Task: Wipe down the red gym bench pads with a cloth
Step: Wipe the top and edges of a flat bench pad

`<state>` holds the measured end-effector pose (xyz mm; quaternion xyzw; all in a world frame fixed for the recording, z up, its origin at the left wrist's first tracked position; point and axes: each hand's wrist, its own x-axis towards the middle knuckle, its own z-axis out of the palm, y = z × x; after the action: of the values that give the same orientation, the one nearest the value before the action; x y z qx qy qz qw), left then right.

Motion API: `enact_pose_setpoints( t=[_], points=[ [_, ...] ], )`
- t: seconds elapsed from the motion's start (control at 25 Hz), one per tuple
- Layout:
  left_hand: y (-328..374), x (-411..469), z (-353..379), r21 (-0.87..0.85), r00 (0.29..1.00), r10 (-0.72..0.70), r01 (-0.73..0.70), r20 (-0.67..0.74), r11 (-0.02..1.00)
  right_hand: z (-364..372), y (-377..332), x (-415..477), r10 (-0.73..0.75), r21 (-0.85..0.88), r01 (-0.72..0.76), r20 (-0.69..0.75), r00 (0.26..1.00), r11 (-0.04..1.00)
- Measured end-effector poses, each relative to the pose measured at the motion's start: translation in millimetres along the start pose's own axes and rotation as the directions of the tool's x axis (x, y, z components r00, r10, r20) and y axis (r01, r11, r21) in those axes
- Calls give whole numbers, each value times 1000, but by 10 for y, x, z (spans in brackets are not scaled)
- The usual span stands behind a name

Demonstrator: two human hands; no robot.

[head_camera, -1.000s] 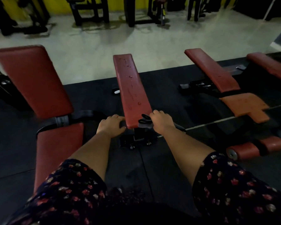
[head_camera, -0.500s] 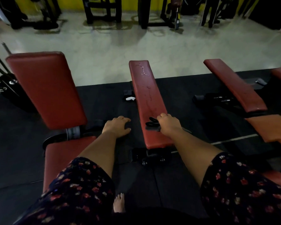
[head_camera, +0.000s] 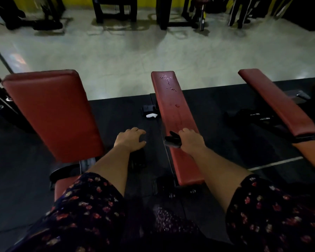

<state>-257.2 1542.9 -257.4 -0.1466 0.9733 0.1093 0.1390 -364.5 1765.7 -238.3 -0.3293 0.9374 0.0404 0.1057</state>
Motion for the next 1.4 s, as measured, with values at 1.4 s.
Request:
enact_pose_setpoints(
  t=[1.4],
  points=[
    [-1132,3876,-1872,236,969,246,-236,-14,943,-1335,13,3899,104,-37,-108,-97,990,993]
  ],
)
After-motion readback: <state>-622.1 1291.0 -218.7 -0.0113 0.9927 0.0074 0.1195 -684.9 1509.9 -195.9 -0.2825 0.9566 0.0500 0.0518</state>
